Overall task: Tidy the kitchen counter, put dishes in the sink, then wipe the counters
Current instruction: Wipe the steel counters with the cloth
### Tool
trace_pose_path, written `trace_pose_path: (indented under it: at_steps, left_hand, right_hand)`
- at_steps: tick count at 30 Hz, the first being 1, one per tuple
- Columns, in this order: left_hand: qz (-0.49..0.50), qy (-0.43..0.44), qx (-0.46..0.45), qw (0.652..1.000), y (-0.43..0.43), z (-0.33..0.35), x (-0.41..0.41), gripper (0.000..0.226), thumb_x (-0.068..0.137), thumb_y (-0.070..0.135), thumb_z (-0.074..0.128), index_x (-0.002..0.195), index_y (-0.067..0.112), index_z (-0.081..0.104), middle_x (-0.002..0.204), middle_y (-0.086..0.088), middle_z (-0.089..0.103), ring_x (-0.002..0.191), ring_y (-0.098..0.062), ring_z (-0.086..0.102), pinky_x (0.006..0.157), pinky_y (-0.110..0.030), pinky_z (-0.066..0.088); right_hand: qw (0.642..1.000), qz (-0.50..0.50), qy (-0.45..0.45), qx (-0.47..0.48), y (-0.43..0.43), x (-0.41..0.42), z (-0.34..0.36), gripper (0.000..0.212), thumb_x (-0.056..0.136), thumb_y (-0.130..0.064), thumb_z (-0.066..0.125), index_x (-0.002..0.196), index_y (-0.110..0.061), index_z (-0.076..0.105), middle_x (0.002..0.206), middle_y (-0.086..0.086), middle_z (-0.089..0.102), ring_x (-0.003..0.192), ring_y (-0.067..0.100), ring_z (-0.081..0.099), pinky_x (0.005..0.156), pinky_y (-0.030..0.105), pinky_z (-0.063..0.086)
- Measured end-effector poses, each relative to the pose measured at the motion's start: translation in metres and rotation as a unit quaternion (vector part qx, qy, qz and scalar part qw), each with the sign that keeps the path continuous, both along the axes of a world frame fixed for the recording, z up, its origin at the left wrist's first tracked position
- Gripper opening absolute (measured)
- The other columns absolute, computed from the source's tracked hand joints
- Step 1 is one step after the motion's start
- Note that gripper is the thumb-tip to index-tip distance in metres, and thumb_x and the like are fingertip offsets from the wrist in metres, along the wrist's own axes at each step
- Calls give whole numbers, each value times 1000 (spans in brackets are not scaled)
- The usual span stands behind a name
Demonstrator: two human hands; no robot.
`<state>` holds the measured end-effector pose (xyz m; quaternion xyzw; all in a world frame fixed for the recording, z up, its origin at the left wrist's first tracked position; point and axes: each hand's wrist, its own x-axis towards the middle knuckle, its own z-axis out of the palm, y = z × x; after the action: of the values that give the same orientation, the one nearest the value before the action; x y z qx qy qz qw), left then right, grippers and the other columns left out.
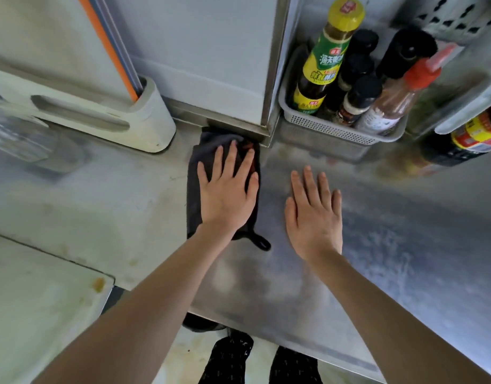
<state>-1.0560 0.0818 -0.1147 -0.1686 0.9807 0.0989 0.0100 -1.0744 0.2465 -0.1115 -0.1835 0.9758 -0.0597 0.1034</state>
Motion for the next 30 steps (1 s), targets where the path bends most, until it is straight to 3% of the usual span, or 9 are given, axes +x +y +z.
trace_pose_path:
  at_steps: [7, 15, 20, 25, 30]
  left_hand:
    - [82, -44, 5, 996, 13, 5, 103, 53, 94, 44, 20, 146, 30, 17, 154, -4, 22, 142, -26, 17, 111, -53, 15]
    - [122, -27, 12, 992, -53, 2, 43, 53, 95, 41, 19, 147, 30, 16, 156, -4, 14, 143, -23, 8, 113, -53, 7]
    - [136, -33, 15, 990, -12, 1, 89, 54, 95, 43, 18, 147, 30, 10, 156, -5, 12, 144, -24, 7, 112, -53, 8]
    - [105, -64, 4, 992, -2, 2, 136, 55, 94, 44, 19, 146, 28, 20, 153, -9, 24, 141, -30, 20, 108, -58, 20]
    - [187, -43, 13, 981, -45, 5, 93, 55, 94, 44, 17, 147, 31, 15, 156, -6, 11, 143, -28, 9, 111, -55, 8]
  right_hand:
    - [1000, -5, 2, 3, -2, 0, 2, 58, 93, -42, 5, 149, -26, 9, 158, -1, 6, 145, 24, 2, 116, 47, 6]
    - [1000, -3, 14, -8, -3, 0, 2, 57, 95, -40, 10, 149, -23, 17, 157, 2, 14, 144, 28, 11, 114, 49, 12]
    - [1000, -2, 17, -7, -2, -1, 1, 57, 94, -40, 10, 149, -23, 16, 157, 1, 13, 144, 28, 10, 114, 48, 10]
    - [1000, -2, 14, -3, -1, -1, -1, 56, 95, -40, 10, 149, -25, 11, 158, 0, 10, 145, 26, 5, 115, 47, 7]
    - [1000, 0, 15, -5, -1, -1, -2, 55, 96, -39, 13, 149, -25, 11, 158, 0, 9, 145, 26, 4, 115, 47, 6]
